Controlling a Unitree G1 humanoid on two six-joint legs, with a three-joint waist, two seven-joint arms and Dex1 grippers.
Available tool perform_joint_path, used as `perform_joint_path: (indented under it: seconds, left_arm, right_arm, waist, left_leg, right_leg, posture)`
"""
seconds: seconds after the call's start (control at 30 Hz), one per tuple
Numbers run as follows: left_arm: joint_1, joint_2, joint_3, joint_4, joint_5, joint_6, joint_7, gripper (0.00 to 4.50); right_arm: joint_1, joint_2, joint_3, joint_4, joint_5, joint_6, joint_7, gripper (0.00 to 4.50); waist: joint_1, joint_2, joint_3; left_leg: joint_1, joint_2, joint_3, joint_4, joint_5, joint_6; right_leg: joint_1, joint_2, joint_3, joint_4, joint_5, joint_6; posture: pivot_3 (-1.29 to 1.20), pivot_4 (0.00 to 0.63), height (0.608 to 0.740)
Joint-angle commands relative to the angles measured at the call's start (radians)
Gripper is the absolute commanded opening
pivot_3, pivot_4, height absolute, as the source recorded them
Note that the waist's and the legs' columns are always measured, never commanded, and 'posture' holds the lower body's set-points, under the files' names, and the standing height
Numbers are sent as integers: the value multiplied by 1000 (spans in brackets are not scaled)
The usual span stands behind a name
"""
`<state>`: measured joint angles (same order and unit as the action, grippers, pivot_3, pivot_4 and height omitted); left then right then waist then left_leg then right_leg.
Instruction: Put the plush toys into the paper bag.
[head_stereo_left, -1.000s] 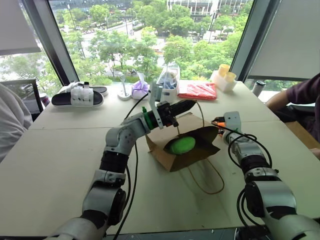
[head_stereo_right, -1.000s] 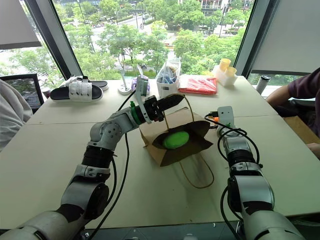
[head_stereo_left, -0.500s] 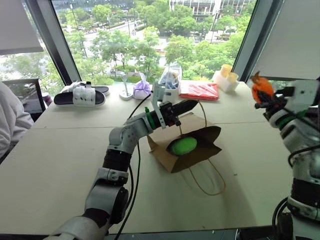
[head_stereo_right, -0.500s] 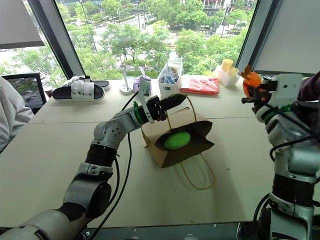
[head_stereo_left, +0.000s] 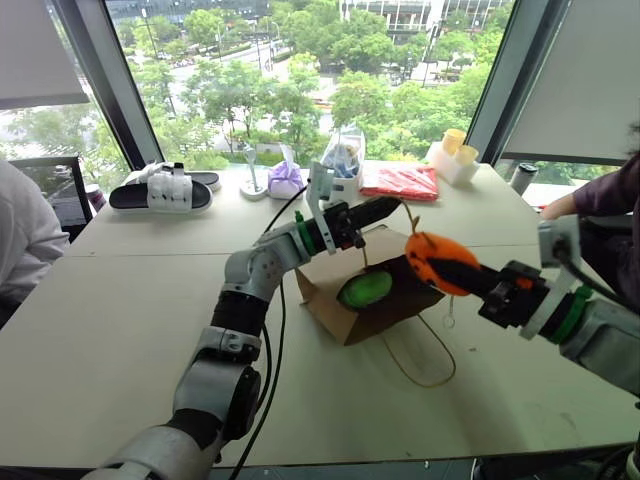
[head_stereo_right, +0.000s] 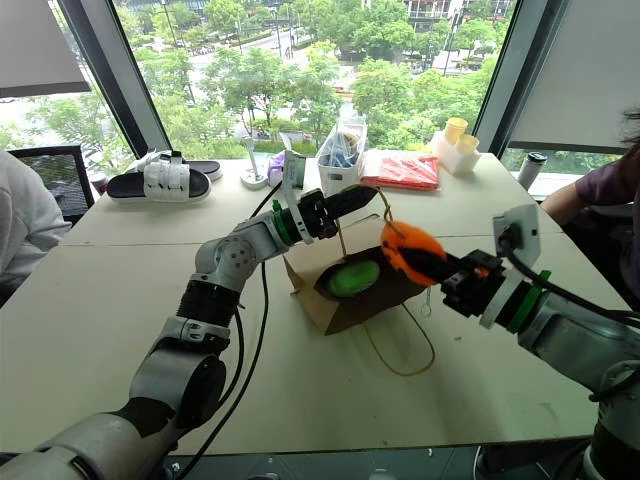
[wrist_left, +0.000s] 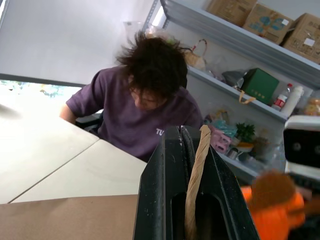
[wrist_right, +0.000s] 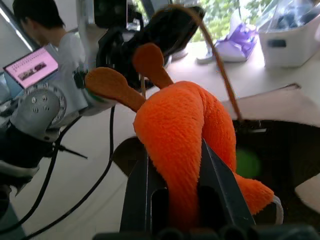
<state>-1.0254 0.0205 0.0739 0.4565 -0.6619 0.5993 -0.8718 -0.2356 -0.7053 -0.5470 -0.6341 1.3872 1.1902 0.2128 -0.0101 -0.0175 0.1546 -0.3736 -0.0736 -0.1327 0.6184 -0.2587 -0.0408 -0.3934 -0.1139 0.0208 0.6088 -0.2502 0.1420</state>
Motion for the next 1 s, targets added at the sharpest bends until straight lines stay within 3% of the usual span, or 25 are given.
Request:
perform_joint_path:
  seconds: [0.03, 0.27, 0.57, 0.73, 1.0]
  left_arm:
    - [-19, 1, 15, -35, -5, -15, -5, 0]
    - [-2, 2, 18, -59, -10, -8, 7, 0]
    - [11, 7, 20, -80, -15, 0, 21, 0]
    - [10, 2, 19, -81, -19, 0, 27, 0]
    - [6, -8, 31, -89, -39, 20, 36, 0]
  right_arm:
    - [26, -28, 56, -28, -6, -49, 12, 28]
    - [-41, -14, 163, 16, -23, -146, 30, 28]
    - [-92, -21, 178, 52, 45, -231, 47, 28]
    - [-61, 4, 267, 79, -71, -264, 110, 28]
    - [-34, 85, 451, 280, -409, -440, 307, 28]
  waist:
    - [0, 0, 0]
    - [0, 0, 0]
    - [2, -1, 0]
    - [1, -1, 0]
    - [-1, -1, 0]
  left_leg:
    - [0, 0, 0, 0, 0, 0]
    - [0, 0, 0, 0, 0, 0]
    - [0, 0, 0, 1, 0, 0]
    - [0, 0, 0, 1, 0, 0]
    - [0, 0, 0, 1, 0, 0]
  right_leg:
    - [0, 0, 0, 0, 0, 0]
    - [0, 0, 0, 0, 0, 0]
    - [0, 0, 0, 0, 0, 0]
    - [0, 0, 0, 0, 0, 0]
    - [0, 1, -1, 0, 0, 0]
  posture:
    - [0, 150, 740]
    - [0, 150, 740]
    - [0, 150, 740]
    - [0, 150, 740]
    - [0, 150, 740]
